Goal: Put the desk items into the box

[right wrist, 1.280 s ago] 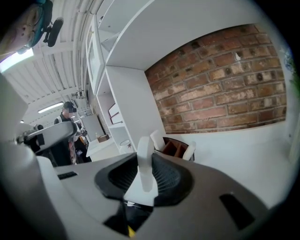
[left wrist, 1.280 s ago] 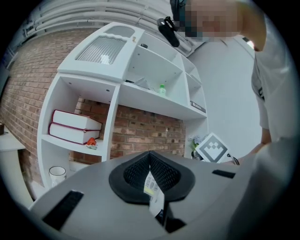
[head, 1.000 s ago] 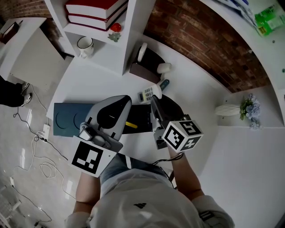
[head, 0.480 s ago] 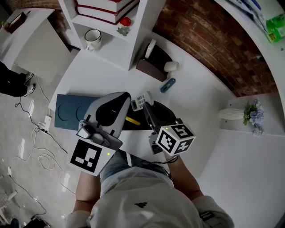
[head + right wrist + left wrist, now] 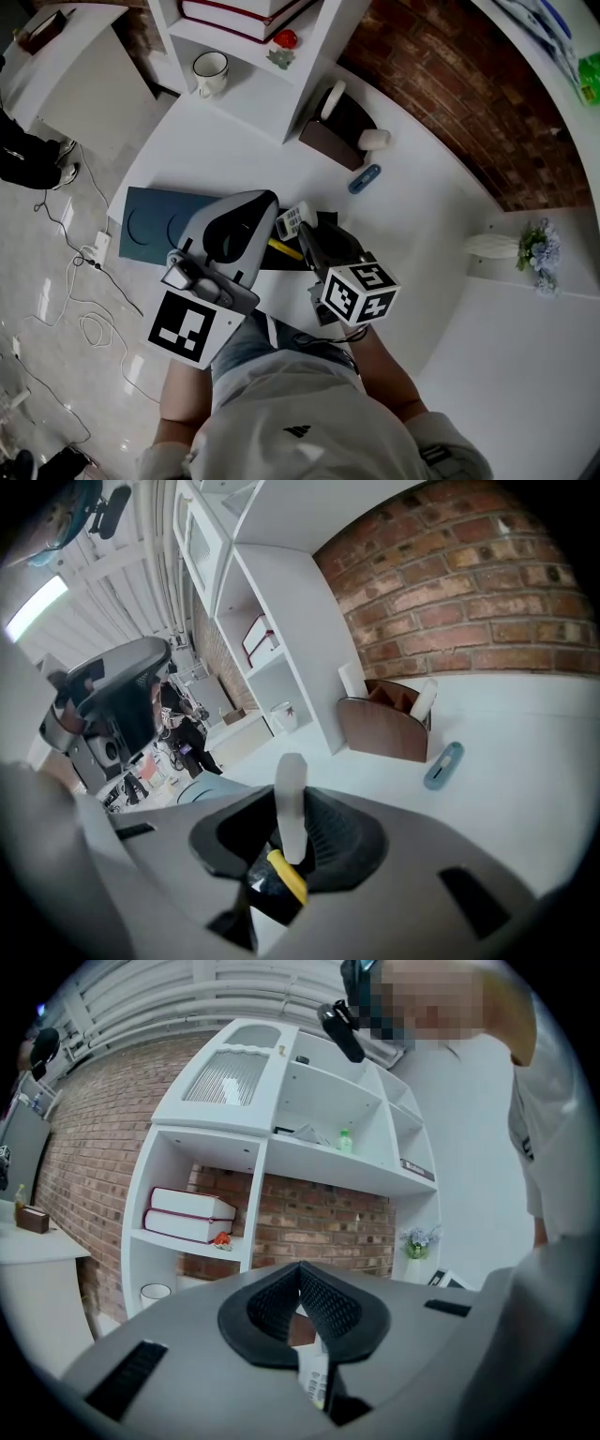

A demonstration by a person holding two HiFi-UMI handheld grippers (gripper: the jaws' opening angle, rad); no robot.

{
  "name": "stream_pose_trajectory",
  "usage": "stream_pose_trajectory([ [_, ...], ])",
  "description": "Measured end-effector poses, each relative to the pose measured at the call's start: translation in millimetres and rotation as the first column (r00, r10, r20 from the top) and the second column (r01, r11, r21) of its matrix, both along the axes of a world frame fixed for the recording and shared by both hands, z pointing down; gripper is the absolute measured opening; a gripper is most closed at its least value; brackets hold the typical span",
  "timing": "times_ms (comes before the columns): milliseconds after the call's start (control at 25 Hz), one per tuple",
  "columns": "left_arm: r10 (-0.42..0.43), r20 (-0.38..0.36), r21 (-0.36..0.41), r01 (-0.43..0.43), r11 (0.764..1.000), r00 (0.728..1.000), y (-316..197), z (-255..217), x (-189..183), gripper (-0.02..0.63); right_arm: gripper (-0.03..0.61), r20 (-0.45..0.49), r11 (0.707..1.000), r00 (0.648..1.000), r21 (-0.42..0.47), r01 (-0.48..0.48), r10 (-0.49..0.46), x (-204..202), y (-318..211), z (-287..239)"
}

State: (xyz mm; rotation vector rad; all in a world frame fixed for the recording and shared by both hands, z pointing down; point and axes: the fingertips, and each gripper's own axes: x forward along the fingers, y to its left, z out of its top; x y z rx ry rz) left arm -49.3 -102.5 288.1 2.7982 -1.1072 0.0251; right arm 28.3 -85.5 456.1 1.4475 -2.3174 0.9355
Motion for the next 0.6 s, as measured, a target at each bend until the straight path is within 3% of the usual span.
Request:
stream_pose_trajectory([
  [600,-0.016,-0.006,-0.001,0.016,1.000,1.000,7,0,-15,0.012,0.104,0.016,1.000,1.000,-0.027,-0.007,0.007,-9,7,19],
])
